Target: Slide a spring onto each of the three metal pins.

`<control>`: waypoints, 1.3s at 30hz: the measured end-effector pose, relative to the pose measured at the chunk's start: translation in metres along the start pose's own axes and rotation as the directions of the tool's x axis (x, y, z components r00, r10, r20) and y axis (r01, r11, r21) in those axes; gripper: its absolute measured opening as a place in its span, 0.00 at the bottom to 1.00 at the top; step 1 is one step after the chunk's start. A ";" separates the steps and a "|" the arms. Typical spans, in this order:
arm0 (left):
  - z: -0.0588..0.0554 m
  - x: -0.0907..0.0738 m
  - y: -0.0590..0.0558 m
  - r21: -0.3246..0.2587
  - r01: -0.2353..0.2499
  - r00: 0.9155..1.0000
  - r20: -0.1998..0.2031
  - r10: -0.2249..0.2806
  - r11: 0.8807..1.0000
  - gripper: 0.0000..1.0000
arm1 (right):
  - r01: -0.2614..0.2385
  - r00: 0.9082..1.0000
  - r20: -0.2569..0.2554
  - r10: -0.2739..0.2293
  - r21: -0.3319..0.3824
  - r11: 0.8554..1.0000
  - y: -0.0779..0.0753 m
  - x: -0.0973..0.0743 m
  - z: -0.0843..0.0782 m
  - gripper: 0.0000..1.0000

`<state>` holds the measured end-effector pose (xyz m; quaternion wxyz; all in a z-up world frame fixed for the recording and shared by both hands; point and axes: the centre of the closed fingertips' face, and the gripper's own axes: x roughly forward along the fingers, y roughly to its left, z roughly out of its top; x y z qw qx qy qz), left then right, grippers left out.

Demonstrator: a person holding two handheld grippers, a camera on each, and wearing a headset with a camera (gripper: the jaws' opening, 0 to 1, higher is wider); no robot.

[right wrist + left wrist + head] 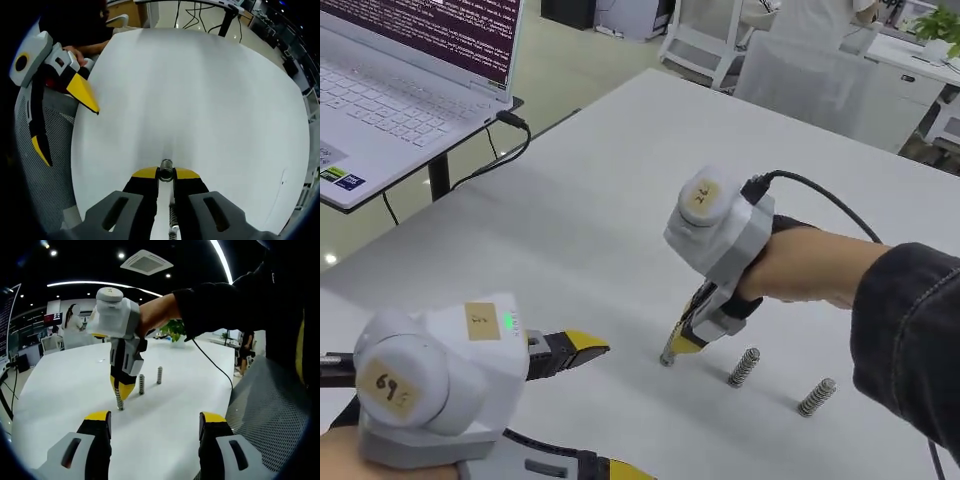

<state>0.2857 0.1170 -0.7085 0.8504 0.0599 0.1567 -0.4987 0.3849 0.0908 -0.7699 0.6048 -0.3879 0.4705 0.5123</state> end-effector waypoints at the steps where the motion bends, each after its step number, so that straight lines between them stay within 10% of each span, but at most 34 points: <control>1: 0.000 0.000 0.000 0.000 0.000 1.000 -0.001 0.000 1.000 0.68 | -0.001 1.000 -0.001 0.001 0.000 1.000 0.001 0.002 0.000 0.08; 20: -0.001 0.001 -0.002 0.004 0.007 1.000 -0.011 -0.007 1.000 0.68 | 0.007 1.000 0.003 -0.007 -0.010 1.000 0.005 0.008 -0.003 0.16; 39: 0.002 0.004 -0.005 0.020 0.022 1.000 -0.022 -0.021 1.000 0.69 | 0.095 0.987 0.128 -0.100 0.039 0.995 -0.007 -0.015 -0.006 0.55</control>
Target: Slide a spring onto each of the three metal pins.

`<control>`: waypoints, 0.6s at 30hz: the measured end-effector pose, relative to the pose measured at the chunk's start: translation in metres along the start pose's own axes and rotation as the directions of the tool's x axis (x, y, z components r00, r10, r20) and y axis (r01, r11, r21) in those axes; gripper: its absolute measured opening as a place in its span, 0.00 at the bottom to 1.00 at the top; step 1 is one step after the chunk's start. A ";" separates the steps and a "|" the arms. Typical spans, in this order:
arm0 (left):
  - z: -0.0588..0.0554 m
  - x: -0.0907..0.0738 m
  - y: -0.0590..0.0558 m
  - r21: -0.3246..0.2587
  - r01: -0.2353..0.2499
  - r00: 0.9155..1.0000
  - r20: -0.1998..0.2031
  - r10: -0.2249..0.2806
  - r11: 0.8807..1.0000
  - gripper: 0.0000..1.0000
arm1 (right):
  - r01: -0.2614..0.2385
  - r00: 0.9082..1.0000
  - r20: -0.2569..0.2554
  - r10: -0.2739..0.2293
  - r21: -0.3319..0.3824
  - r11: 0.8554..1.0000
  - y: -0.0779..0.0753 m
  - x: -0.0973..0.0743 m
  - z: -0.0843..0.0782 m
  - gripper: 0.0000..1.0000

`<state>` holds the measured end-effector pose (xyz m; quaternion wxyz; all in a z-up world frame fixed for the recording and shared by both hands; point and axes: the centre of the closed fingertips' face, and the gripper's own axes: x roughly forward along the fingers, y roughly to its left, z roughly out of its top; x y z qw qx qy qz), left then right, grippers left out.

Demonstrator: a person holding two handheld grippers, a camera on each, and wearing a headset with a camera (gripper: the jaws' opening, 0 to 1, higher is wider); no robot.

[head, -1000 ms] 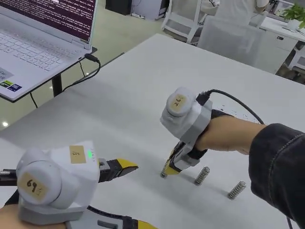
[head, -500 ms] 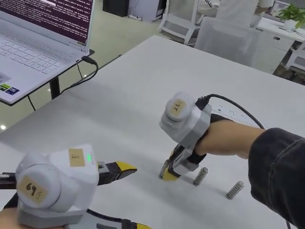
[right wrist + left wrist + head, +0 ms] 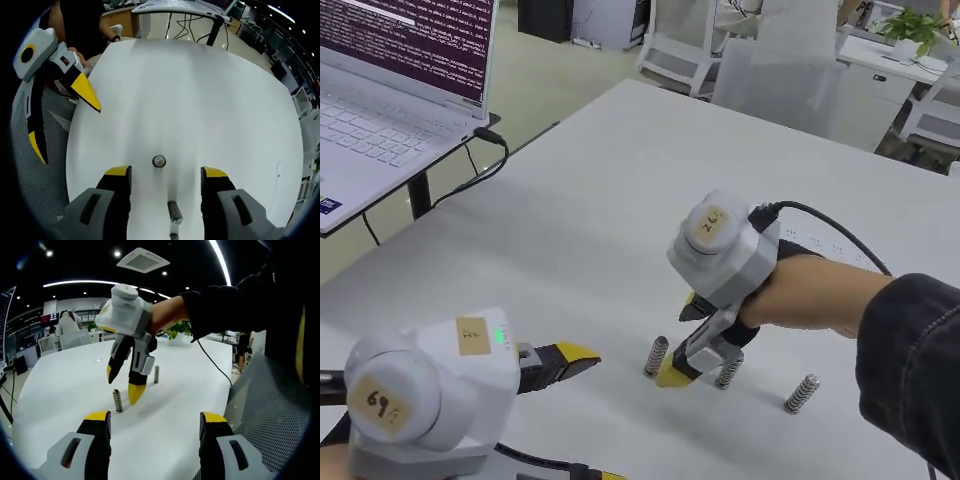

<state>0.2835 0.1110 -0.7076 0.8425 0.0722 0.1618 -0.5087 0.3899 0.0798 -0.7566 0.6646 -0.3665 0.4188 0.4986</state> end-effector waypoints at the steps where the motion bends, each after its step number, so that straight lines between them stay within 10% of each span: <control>1: 0.000 0.000 0.000 0.000 0.000 1.000 0.000 0.000 1.000 0.69 | 0.005 1.000 0.012 -0.005 0.002 1.000 -0.001 -0.002 0.001 0.56; 11: 0.004 0.000 0.001 0.015 -0.001 1.000 -0.006 0.001 1.000 0.69 | 0.086 0.984 0.151 -0.094 0.061 0.994 -0.011 -0.025 0.011 0.68; 18: 0.008 0.001 0.003 0.022 -0.003 1.000 -0.001 0.003 1.000 0.69 | 0.147 0.956 0.237 -0.172 0.117 0.982 -0.021 -0.049 0.015 0.78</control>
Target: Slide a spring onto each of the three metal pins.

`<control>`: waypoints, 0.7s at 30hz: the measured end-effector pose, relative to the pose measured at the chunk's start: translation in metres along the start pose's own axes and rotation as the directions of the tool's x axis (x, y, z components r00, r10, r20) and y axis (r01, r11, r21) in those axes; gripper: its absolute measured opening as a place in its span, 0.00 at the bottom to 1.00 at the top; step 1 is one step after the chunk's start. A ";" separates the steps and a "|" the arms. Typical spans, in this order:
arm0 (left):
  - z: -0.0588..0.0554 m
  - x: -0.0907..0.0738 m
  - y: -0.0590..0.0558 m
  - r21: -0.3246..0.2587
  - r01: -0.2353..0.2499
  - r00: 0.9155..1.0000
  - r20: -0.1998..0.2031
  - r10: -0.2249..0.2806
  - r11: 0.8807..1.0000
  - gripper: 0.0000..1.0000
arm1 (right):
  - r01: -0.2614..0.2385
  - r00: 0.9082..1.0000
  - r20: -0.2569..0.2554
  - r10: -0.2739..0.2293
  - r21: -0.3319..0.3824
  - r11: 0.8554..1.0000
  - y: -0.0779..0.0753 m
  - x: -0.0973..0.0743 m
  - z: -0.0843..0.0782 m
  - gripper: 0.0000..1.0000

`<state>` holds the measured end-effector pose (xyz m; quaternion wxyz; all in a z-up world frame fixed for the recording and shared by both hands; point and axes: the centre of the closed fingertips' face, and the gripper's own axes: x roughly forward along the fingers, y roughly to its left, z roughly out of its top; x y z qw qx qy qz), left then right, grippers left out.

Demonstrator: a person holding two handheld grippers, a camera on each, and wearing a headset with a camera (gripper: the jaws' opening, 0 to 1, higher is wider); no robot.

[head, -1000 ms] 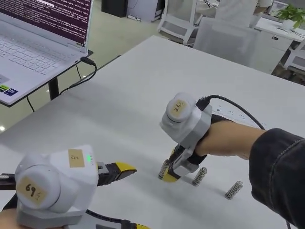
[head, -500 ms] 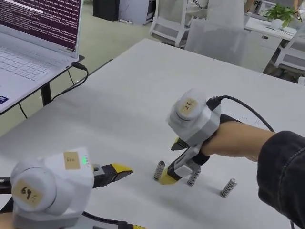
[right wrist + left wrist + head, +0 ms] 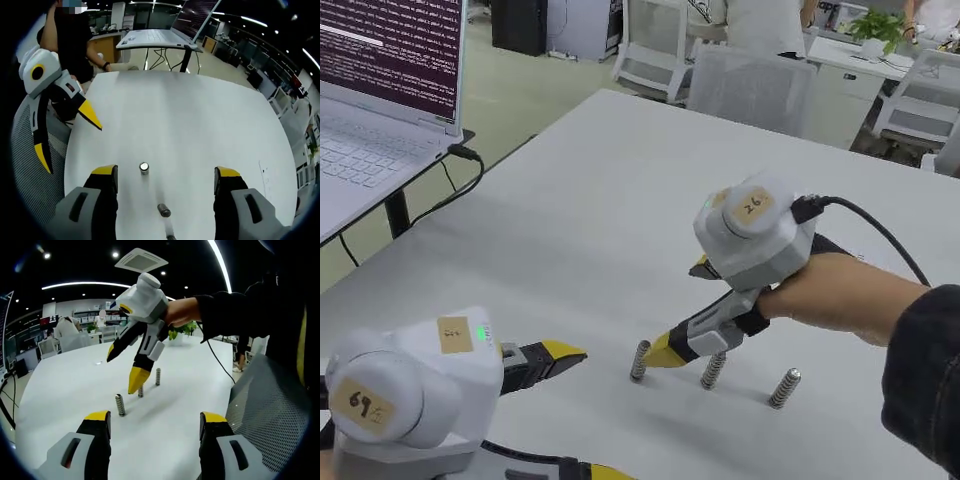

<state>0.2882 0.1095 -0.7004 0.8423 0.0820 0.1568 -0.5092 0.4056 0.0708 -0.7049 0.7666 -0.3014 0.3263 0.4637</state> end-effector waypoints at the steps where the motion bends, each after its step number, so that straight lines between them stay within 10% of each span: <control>1: 0.000 0.000 0.000 0.000 0.001 1.000 0.000 -0.001 1.000 0.69 | 0.008 1.000 0.017 -0.009 0.011 1.000 -0.002 -0.003 0.002 0.78; 21: 0.010 0.006 0.003 0.021 0.010 1.000 0.003 -0.010 1.000 0.69 | 0.155 0.965 0.186 -0.186 0.171 0.973 -0.022 -0.072 -0.013 0.86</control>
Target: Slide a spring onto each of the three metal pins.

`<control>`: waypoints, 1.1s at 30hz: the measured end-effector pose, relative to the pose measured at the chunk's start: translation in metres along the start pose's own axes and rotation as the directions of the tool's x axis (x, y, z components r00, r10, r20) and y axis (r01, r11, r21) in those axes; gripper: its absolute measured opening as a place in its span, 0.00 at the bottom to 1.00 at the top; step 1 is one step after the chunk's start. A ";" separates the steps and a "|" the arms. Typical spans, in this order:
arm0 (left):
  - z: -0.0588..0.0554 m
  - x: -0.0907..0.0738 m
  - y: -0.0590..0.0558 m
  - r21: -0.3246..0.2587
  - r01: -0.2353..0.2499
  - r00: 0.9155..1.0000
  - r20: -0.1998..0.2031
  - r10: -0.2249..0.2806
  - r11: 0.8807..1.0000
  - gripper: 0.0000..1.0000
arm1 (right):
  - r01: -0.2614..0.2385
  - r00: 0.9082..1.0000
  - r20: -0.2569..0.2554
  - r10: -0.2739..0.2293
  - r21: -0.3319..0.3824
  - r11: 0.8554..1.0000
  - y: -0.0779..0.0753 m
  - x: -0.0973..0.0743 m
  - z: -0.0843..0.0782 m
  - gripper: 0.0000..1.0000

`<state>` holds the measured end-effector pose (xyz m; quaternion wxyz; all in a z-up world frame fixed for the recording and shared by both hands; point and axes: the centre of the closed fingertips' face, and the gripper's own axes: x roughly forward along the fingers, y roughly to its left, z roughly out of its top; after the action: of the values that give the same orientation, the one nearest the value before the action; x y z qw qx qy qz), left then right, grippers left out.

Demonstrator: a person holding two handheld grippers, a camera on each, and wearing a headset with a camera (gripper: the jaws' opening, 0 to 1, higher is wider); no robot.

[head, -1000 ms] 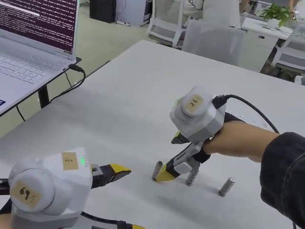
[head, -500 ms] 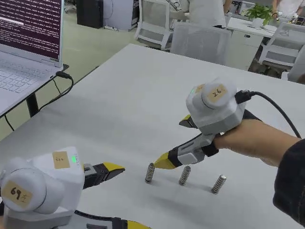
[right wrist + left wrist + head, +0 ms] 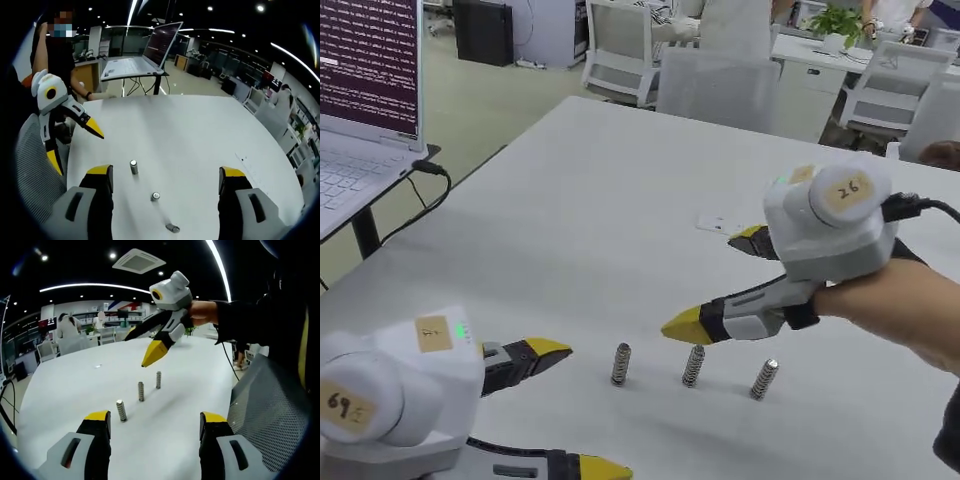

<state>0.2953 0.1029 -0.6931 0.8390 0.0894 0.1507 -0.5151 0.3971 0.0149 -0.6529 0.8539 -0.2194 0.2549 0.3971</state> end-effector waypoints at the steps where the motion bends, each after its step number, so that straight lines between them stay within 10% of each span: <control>1: 0.001 0.001 0.000 0.002 0.001 1.000 0.000 -0.001 1.000 0.69 | 0.008 1.000 0.005 -0.008 0.009 1.000 -0.001 -0.003 -0.001 0.86; 17: 0.007 0.007 0.003 0.013 0.010 1.000 0.003 -0.010 1.000 0.69 | 0.103 0.992 0.064 -0.111 0.114 0.988 0.001 -0.054 -0.046 0.87; 33: 0.004 0.008 0.002 0.002 0.012 1.000 -0.004 -0.012 1.000 0.69 | 0.102 0.991 0.071 -0.117 0.196 0.975 0.025 -0.067 -0.099 0.87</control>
<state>0.3011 0.0961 -0.6926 0.8355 0.0902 0.1524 -0.5202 0.3146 -0.0658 -0.6928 0.9014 -0.1334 0.2442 0.3317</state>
